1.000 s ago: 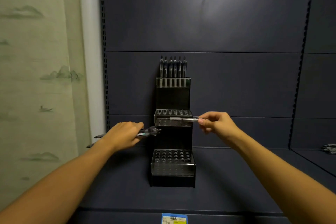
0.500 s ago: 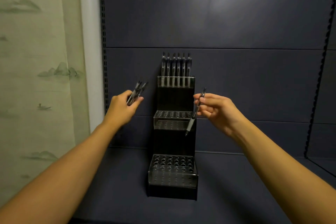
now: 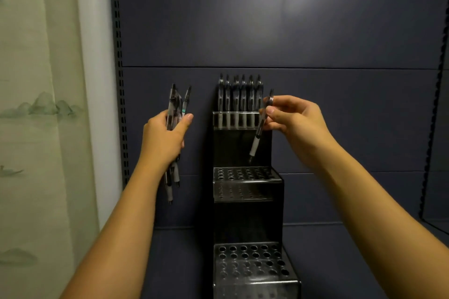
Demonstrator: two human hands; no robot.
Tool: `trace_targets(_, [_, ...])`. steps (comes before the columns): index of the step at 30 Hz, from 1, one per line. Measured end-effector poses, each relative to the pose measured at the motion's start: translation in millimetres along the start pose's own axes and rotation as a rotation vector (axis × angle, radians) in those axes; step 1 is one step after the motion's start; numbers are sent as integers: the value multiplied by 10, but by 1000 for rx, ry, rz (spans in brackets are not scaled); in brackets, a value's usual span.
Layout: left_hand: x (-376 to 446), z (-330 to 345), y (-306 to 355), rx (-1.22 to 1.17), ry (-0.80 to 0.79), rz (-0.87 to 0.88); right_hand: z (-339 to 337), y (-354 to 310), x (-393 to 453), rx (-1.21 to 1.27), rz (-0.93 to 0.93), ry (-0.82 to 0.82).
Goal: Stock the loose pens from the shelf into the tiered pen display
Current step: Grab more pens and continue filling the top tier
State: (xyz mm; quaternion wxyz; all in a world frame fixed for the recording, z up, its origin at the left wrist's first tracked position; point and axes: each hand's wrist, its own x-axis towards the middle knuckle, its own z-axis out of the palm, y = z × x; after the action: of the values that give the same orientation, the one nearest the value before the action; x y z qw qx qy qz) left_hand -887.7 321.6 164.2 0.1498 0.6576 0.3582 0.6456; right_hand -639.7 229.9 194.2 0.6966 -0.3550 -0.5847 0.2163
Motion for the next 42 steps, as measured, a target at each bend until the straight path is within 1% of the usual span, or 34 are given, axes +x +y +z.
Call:
trace_targets(7, [87, 193, -128, 15, -7, 22, 285, -18, 286, -162, -129, 48])
trace_targets(13, [167, 383, -227, -19, -27, -2, 367, -275, 767, -148, -202, 69])
trace_targets(16, [175, 416, -296, -42, -29, -34, 425, -337, 1006, -191, -226, 71])
trace_targets(19, [191, 413, -355, -59, -3, -60, 512, -302, 1192, -285, -201, 34])
trace_targets(24, [206, 416, -393, -76, 22, -53, 594, -151, 1304, -440, -149, -44])
trace_targets(27, [209, 450, -403, -91, 4, -57, 580, -123, 1337, -466, -111, -45])
trace_targets(33, [206, 456, -397, -117, -11, -57, 601, -228, 1253, -511, 49, -151])
trace_targets(38, [209, 429, -394, -150, -21, -54, 646, -246, 1215, -633, 117, -208])
trace_targets(42, [207, 406, -377, -166, -34, -50, 664, -255, 1175, -678, 117, -192])
